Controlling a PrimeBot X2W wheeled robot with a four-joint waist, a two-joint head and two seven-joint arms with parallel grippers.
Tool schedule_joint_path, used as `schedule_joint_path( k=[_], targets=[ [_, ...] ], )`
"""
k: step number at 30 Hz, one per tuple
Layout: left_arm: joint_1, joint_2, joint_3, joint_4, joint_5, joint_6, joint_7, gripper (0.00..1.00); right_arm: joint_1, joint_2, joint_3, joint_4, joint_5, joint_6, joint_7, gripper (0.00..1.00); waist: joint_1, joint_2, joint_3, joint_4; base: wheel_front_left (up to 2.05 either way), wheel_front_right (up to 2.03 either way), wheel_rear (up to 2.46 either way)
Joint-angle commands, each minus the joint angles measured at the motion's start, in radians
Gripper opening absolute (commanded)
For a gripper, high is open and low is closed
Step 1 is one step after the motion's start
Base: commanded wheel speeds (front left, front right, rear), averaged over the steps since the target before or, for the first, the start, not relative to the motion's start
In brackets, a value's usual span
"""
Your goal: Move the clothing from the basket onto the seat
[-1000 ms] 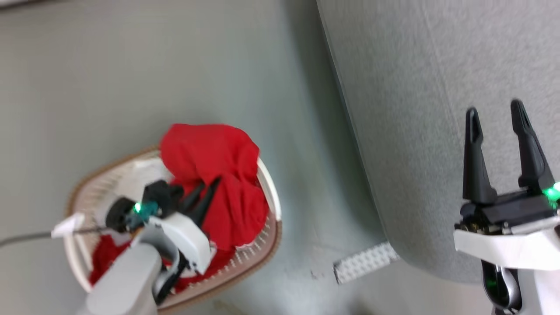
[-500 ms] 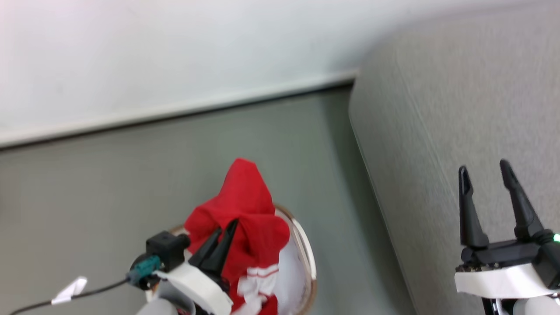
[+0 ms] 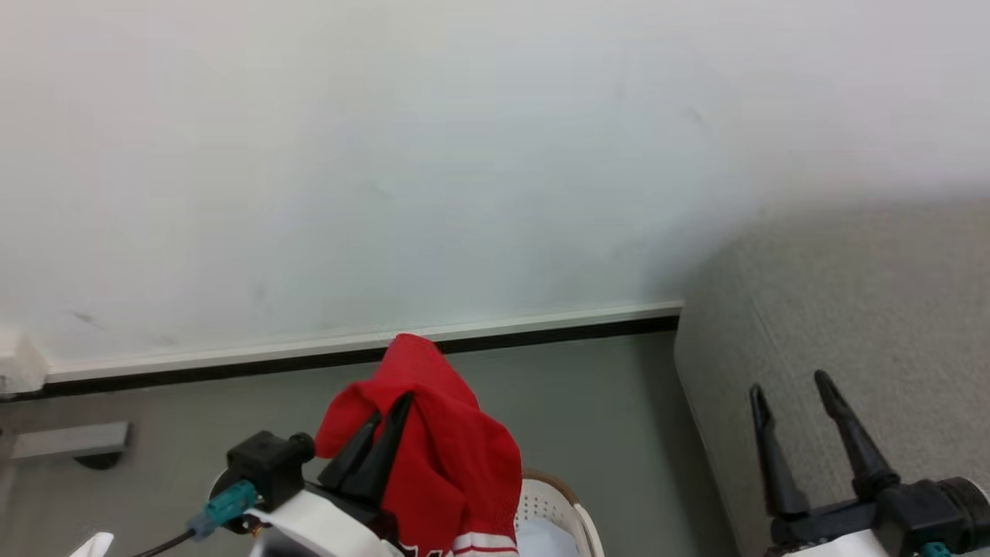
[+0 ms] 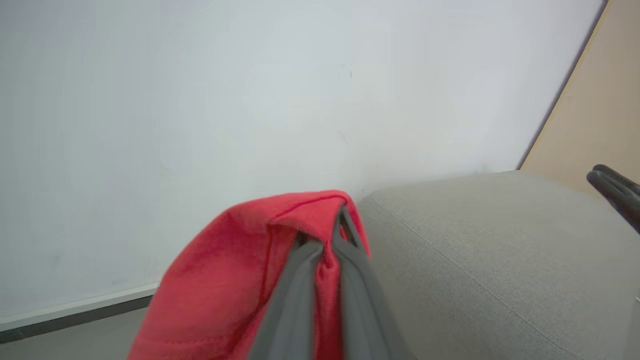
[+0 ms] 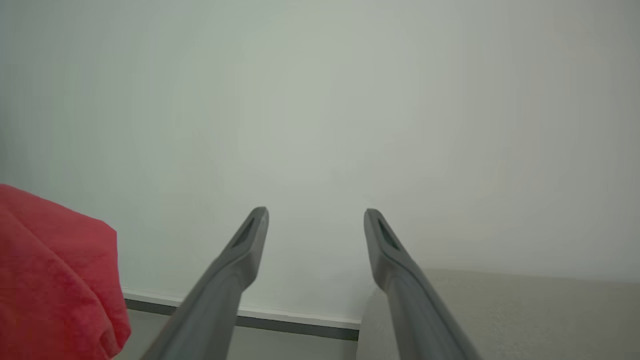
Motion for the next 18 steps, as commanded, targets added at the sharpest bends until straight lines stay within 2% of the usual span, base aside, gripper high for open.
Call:
schedule_joint_path(
  k=[1,6,10,15,18],
  targets=[
    [0.017,0.017,0.009,-0.037,-0.007,0.007,0.009,0.0,0.007,-0.002,0.026,0.007,-0.011,-0.002,-0.003,1.0,0.0005,0.0,-0.038,0.033,0.0,0.0,0.0],
    [0.014,0.045,0.012,-0.125,-0.006,0.02,0.046,0.0,-0.032,-0.034,0.162,0.008,0.039,-0.002,-0.002,1.0,0.0005,0.0,-0.05,0.04,0.0,0.0,0.0],
    [0.0,0.06,0.008,-0.188,0.008,0.031,0.073,0.0,-0.094,-0.119,0.351,0.023,0.11,-0.002,-0.002,1.0,0.0005,0.0,-0.053,0.039,0.0,0.0,0.0],
    [-0.029,0.069,-0.025,-0.23,0.031,0.015,0.112,0.0,-0.22,-0.227,0.592,0.052,0.203,-0.002,-0.002,1.0,0.0005,0.0,-0.051,0.041,0.0,0.0,0.0],
    [-0.049,0.058,-0.053,-0.243,0.04,0.0,0.125,0.0,-0.304,-0.266,0.701,0.07,0.254,-0.002,-0.003,1.0,0.0005,0.0,-0.047,0.044,0.0,0.0,0.0]
  ],
)
